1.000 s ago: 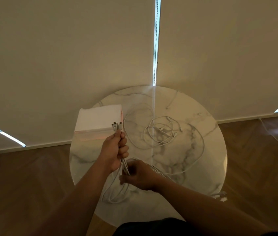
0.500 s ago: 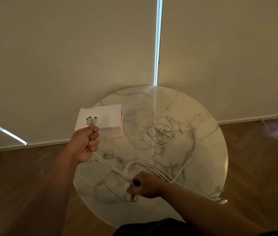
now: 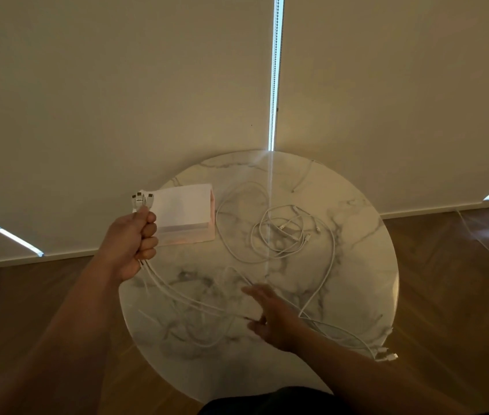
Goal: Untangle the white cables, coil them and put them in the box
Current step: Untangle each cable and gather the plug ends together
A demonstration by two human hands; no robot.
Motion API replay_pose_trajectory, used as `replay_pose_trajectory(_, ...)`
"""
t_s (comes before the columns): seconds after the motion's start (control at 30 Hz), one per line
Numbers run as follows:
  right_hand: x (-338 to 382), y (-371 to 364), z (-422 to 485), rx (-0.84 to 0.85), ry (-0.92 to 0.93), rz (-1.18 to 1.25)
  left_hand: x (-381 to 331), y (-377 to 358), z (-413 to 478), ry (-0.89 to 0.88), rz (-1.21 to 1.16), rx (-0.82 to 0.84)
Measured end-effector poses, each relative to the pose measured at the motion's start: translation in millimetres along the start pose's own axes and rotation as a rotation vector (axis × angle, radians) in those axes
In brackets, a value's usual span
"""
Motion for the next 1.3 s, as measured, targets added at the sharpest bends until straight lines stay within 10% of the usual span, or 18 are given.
replay_pose_trajectory(0.2,-44,51,-16,0.075,-0.109,-0.096,17,-7,-9,0.040,0.215,0.094)
replay_pose_trajectory(0.47,50,111,-13,-0.302,0.080,0.169,79,-124,-61,0.226,0.278,0.581)
replay_pose_trajectory(0.67,18,118,-9,-0.246,-0.060,0.046,74,-117,-49,0.184,0.051,0.417)
replay_pose_trajectory(1.0,-74,183,-8,-0.615,-0.480,-0.156,34,-63,-26,0.162,-0.488,0.350)
replay_pose_trajectory(1.3,26,201,-37,-1.093,0.186,0.093,41,-76,-26,0.234,-0.826,0.690)
Point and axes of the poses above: each hand's wrist, its own z-axis towards the middle knuckle, its own y-axis out of the back of the hand, x = y × z, the point moved 8 cm from there along z, towards the middle knuckle, and after that the axes turned 9 degrees about -y, right-handed, at the moved point
